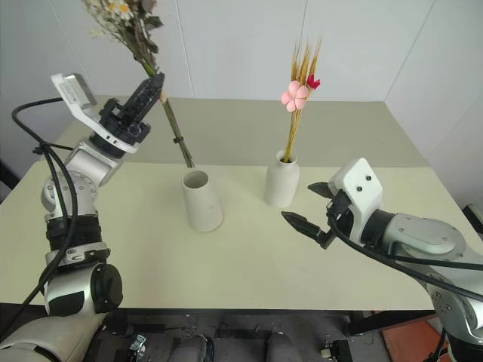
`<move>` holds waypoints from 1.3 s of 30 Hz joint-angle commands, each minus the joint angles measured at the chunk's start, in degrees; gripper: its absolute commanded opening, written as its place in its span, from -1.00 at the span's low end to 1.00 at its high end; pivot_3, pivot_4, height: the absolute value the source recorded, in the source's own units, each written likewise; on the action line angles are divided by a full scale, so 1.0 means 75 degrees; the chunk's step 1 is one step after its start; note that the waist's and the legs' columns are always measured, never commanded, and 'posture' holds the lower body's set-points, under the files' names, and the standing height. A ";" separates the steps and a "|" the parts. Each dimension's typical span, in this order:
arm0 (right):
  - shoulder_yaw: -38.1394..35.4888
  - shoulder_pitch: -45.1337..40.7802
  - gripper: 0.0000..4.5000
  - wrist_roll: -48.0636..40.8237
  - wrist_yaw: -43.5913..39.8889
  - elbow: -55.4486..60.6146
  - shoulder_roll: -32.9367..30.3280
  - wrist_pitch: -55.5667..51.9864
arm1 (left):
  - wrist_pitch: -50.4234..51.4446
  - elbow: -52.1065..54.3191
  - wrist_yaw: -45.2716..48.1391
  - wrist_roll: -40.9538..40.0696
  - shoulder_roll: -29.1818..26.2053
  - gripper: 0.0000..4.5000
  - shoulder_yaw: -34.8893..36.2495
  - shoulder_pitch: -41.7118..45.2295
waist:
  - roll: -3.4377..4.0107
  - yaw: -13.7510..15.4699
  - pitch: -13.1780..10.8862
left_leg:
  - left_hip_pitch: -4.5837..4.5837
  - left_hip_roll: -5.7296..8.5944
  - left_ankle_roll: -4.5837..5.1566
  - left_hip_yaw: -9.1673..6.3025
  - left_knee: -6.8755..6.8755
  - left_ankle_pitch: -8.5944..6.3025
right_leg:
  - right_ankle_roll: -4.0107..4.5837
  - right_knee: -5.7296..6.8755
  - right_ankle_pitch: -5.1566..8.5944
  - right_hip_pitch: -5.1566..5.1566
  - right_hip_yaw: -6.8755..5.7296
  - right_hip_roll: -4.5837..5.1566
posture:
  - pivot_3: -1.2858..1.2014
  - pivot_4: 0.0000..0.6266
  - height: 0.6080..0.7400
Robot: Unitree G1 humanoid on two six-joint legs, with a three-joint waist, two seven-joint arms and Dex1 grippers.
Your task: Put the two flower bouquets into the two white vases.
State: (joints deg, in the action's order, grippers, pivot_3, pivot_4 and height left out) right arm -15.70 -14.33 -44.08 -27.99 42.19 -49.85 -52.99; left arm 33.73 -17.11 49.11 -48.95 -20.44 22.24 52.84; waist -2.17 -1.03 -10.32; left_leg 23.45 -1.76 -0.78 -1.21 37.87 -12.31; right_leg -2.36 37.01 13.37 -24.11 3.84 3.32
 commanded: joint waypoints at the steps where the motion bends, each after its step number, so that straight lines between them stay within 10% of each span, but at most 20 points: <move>1: -0.0354 0.0096 1.00 -0.0014 0.0086 0.0276 0.0021 0.0170 | -0.0461 -0.0050 0.0350 0.0328 -0.0009 -0.96 -0.0284 -0.0057 | 0.0000 -0.0004 0.0000 | 0.0000 0.0000 0.0000 0.0000 0.0000 0.0000 | 0.0000 0.0000 0.0000 0.0000 0.0000 0.0000 | 0.03 -0.52 1.00; 19: -0.0266 0.0163 1.00 0.0067 0.0055 0.0204 0.0094 0.0323 | -0.1089 0.0682 0.1482 0.0953 -0.0207 -0.96 -0.1184 -0.1010 | 0.0000 0.0024 0.0000 | 0.0004 -0.0001 0.0000 0.0000 0.0000 0.0000 | 0.0000 -0.0001 0.0000 -0.0003 0.0002 0.0000 | 0.03 -0.52 1.00; 32: -0.0498 0.0405 1.00 0.0181 -0.0134 -0.0004 -0.0029 0.0323 | -0.0546 0.1589 0.2255 0.0797 -0.1479 0.97 -0.1123 -0.2538 | 0.0003 -0.0025 0.0001 | -0.0004 -0.0009 0.0000 0.0002 -0.0001 0.0000 | 0.0000 0.0001 0.0001 0.0000 0.0003 -0.0004 | 0.03 -0.52 1.00; 39: -0.0722 0.0517 1.00 0.0380 -0.0398 -0.0258 -0.0258 0.0407 | -0.0389 0.1711 0.1848 0.0792 -0.2387 0.99 -0.0527 -0.3098 | 0.0003 0.0013 0.0001 | -0.0003 -0.0010 0.0001 0.0003 -0.0001 0.0000 | 0.0001 -0.0001 0.0003 -0.0001 0.0003 -0.0003 | 0.03 -0.52 1.00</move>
State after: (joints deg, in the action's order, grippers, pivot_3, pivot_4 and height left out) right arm -18.80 -10.38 -41.72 -30.26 39.83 -50.65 -51.78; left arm 31.13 -6.91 63.43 -42.69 -37.03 16.40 29.63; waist -2.15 -0.93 -10.32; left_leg 23.42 -1.83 -0.78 -1.18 37.86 -12.31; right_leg -2.36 37.00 13.39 -24.12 3.86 3.31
